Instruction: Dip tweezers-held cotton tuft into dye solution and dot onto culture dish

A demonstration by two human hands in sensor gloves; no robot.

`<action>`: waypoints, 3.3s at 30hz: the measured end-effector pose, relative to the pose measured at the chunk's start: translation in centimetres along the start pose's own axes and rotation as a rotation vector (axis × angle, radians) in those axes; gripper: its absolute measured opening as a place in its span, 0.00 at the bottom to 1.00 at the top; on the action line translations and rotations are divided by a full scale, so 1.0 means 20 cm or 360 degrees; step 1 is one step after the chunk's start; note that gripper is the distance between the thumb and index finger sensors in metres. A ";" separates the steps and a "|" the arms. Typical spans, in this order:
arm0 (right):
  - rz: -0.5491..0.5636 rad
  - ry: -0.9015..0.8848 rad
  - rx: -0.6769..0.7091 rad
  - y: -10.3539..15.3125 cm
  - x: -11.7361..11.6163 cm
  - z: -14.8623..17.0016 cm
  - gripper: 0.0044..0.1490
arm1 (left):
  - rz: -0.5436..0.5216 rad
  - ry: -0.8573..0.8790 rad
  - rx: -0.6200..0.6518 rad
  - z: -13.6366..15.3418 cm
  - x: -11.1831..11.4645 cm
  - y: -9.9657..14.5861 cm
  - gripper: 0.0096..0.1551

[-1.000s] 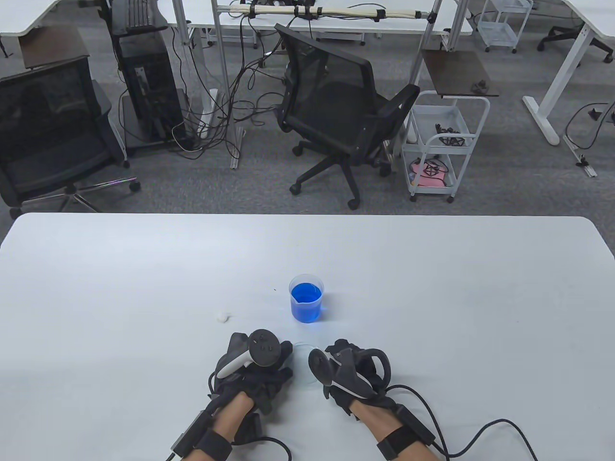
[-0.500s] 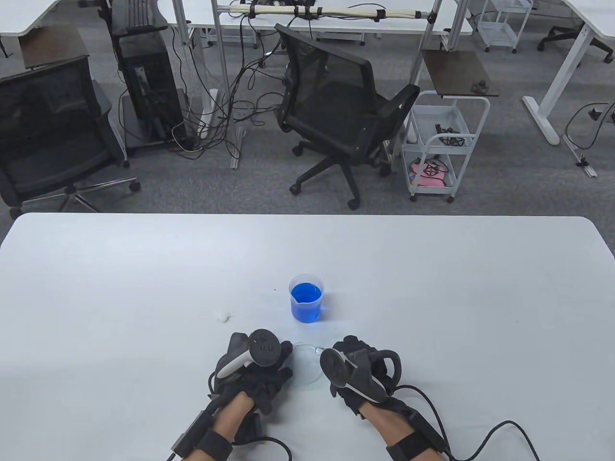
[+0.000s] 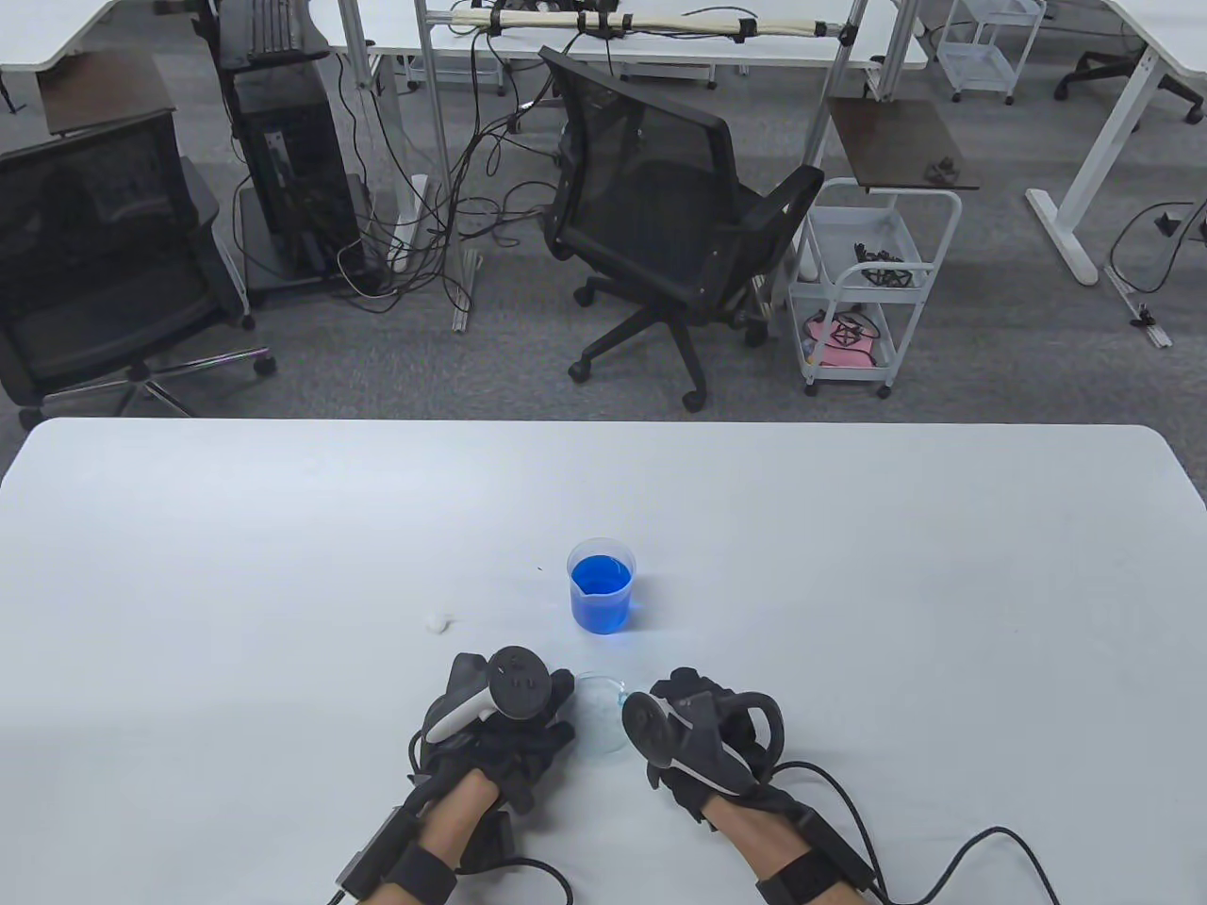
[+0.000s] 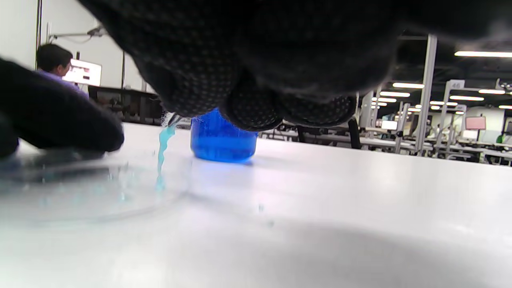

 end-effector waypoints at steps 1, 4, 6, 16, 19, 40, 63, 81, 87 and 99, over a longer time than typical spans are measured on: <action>0.0022 -0.0013 -0.0002 0.01 0.03 0.01 0.25 | 0.0000 0.0000 0.0000 0.00 0.00 0.00 0.38; 0.0053 -0.0035 -0.0001 0.03 0.06 0.01 0.25 | 0.0000 0.0000 0.0000 0.00 0.00 0.00 0.38; 0.0037 -0.0024 0.0017 0.04 0.05 0.00 0.25 | 0.0000 0.0000 0.0000 0.00 0.00 0.00 0.38; -0.0119 0.0099 0.0085 0.04 -0.12 -0.05 0.25 | -0.0002 -0.0001 -0.0004 0.00 0.00 0.00 0.38; -0.0103 0.0081 0.0076 0.04 -0.10 -0.05 0.25 | -0.0001 0.0001 -0.0003 0.00 0.00 0.00 0.38; -0.0140 0.0087 0.0119 0.07 -0.12 -0.08 0.25 | -0.0002 -0.0006 -0.0009 0.00 0.00 0.00 0.38; -0.0143 0.0068 0.0165 0.08 -0.11 -0.12 0.25 | 0.0004 -0.0009 -0.0012 0.00 0.00 0.00 0.38; -0.0014 -0.0038 0.0173 0.10 0.03 -0.13 0.25 | 0.0006 -0.0009 -0.0016 0.00 0.00 0.00 0.38; -0.0140 0.0052 0.0218 0.09 -0.12 -0.17 0.25 | 0.0009 -0.0005 -0.0012 0.00 0.00 0.00 0.38; 0.0033 -0.0070 0.0096 0.03 0.05 -0.10 0.25 | 0.0011 -0.0011 -0.0011 0.00 0.00 0.00 0.38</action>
Point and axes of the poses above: the tracker on the back of each hand, its own z axis roughly to the little-finger side, its own y axis roughly from the fingertips to the wrist, x = y × z, the point moved 3 cm from there along -y, roughly from the wrist to the fingertips, and after that the axes turned 2 degrees about -y, right-handed, at the moved point
